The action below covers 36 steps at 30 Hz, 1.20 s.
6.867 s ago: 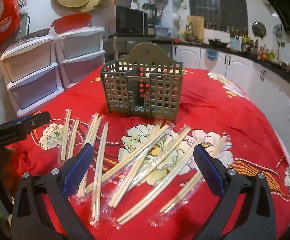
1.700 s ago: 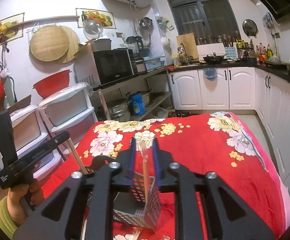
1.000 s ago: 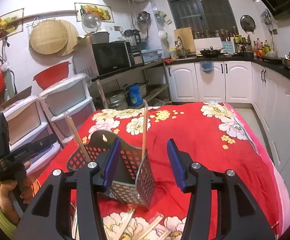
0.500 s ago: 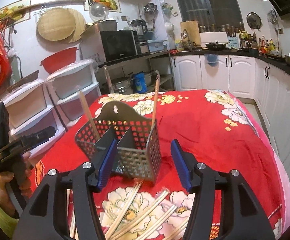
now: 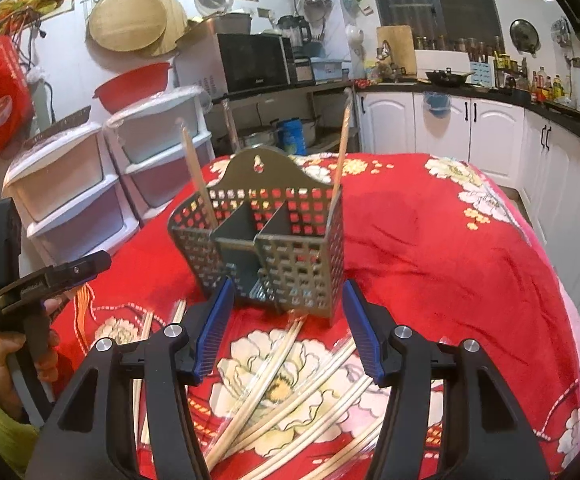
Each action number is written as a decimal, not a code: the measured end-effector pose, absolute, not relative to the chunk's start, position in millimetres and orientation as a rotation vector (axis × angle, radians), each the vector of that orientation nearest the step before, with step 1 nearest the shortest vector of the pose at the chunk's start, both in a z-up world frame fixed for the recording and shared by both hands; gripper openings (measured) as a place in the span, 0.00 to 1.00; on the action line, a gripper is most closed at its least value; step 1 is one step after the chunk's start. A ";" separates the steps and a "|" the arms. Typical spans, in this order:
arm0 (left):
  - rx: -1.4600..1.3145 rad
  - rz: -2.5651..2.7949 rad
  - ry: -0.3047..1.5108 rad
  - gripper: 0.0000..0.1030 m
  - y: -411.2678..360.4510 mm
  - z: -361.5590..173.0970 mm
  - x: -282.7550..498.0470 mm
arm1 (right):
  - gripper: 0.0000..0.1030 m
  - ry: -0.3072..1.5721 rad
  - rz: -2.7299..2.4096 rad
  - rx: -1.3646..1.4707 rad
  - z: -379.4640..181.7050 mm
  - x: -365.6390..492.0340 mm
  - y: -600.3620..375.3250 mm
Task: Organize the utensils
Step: 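Move both open tools back down to the remaining chopstick packs, then close the left tool on a chopstick pack while the right tool grasps another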
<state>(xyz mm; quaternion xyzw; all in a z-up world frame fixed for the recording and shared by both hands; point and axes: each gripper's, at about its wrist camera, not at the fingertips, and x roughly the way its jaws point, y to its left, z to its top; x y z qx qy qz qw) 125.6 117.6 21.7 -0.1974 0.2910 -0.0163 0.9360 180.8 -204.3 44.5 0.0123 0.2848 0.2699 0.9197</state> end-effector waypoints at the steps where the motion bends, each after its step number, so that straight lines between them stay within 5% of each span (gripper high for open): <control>1: -0.408 -0.033 0.606 0.89 119.2 18.0 124.1 | 0.53 0.590 0.557 0.022 42.6 180.2 -202.3; 8: -0.471 -0.060 0.692 0.84 129.6 -9.4 116.5 | 0.53 0.646 0.579 -0.003 26.0 180.5 -188.3; 13: -0.484 -0.086 0.749 0.59 124.9 -24.9 115.7 | 0.53 0.700 0.590 -0.013 10.7 185.2 -178.4; 18: -0.522 -0.139 0.824 0.46 121.0 -39.9 120.9 | 0.52 0.778 0.582 -0.033 -8.8 198.3 -166.3; 36: -0.453 -0.095 0.942 0.31 116.3 -48.1 163.9 | 0.39 0.940 0.431 -0.078 -55.1 255.1 -133.8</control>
